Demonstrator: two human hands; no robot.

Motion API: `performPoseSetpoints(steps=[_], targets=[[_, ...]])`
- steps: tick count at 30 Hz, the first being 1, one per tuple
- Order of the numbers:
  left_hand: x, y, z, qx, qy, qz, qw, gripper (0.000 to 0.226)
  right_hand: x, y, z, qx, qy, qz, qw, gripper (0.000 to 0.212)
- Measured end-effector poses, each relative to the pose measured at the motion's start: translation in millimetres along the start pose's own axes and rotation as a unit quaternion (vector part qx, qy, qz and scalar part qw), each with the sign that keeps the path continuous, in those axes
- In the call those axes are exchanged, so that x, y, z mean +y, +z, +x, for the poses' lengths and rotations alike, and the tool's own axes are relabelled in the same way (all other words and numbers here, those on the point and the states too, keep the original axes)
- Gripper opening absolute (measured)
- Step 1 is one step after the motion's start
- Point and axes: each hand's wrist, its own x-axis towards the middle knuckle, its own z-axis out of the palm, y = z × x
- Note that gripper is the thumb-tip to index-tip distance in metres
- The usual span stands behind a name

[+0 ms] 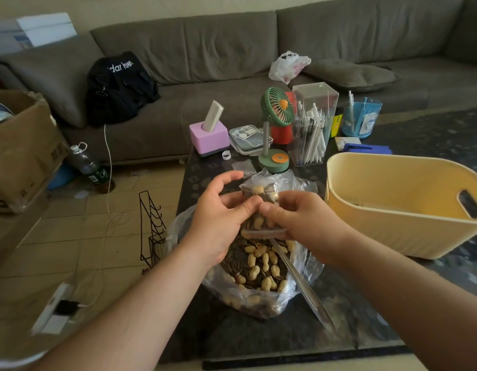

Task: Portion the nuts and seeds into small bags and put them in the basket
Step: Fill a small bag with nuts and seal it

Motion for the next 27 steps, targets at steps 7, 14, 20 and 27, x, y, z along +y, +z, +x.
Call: performPoseSetpoints(steps=[7,14,20,27], targets=[[4.3,-1.7,1.9,-0.036,-0.086,-0.129,0.987,0.038,0.1,-3.8,1.1,-0.036,0.023,0.042,0.998,0.041],[3.8,-0.9,0.6,-0.089,-0.131,-0.093,0.983,0.042,3.8,-5.9,6.1,0.003,-0.003,0.011,1.0,0.041],[-1.9,3.9,-0.3,-0.067,-0.098,-0.068,0.991,0.033,1.8,-6.3,4.8,-0.027,0.018,0.067,0.997,0.027],[-2.0,4.0,-2.2,-0.085,-0.105,-0.081,0.988,0.046,-1.0,-8.4,3.8,-0.015,-0.006,0.018,1.0,0.036]])
